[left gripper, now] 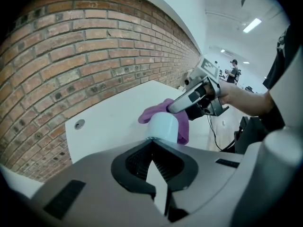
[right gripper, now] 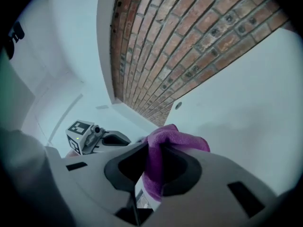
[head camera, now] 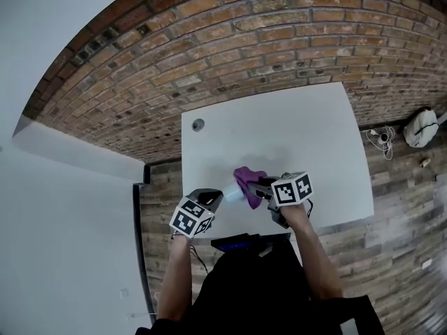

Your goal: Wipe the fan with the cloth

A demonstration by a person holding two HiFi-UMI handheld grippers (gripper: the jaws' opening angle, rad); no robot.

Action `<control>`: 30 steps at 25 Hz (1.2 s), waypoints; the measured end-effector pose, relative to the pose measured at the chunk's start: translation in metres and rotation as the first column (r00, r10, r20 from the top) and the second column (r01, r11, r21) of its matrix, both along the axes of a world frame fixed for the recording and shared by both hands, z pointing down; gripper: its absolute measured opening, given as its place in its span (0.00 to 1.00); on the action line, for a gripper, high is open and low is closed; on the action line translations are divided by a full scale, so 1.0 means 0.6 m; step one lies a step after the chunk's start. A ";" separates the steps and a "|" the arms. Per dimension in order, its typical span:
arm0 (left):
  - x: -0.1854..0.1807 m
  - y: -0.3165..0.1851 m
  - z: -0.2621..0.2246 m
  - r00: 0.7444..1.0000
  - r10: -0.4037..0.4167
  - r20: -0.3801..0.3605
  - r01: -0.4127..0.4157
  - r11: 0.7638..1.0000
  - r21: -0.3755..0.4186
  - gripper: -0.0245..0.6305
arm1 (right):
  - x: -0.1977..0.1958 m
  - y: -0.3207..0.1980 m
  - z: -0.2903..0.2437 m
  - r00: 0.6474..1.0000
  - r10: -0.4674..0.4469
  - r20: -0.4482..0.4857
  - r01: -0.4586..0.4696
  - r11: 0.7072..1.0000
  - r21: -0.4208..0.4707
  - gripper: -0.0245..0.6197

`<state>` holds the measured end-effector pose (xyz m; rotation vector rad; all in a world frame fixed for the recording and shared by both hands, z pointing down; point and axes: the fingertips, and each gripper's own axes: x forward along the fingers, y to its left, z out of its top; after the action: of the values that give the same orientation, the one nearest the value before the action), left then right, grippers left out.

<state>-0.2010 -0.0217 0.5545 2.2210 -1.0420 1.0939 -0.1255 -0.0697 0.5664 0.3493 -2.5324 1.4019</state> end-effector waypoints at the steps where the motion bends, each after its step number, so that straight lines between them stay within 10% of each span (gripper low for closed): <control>1: -0.003 -0.003 -0.013 1.000 -0.014 -0.003 0.014 1.000 0.019 0.04 | 0.010 -0.008 -0.001 0.999 0.046 0.009 -0.046 0.999 -0.016 0.14; 13: 0.043 -0.018 -0.033 0.983 0.101 0.153 -0.115 0.990 0.087 0.04 | -0.030 -0.006 -0.046 0.953 0.168 0.251 -0.132 0.979 -0.153 0.14; 24: 0.040 -0.014 -0.031 0.983 0.091 0.162 -0.108 0.989 0.098 0.04 | 0.018 -0.004 0.065 0.954 0.278 0.116 -0.242 0.936 -0.256 0.14; 30: 0.038 -0.016 -0.032 0.985 0.079 0.152 -0.096 0.990 0.107 0.04 | -0.007 -0.020 -0.094 0.867 0.236 0.439 -0.156 0.965 -0.210 0.14</control>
<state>-0.1781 -0.0312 0.5351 2.3243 -1.1009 1.2834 -0.1299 -0.0816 0.5101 0.2739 -2.7718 1.9698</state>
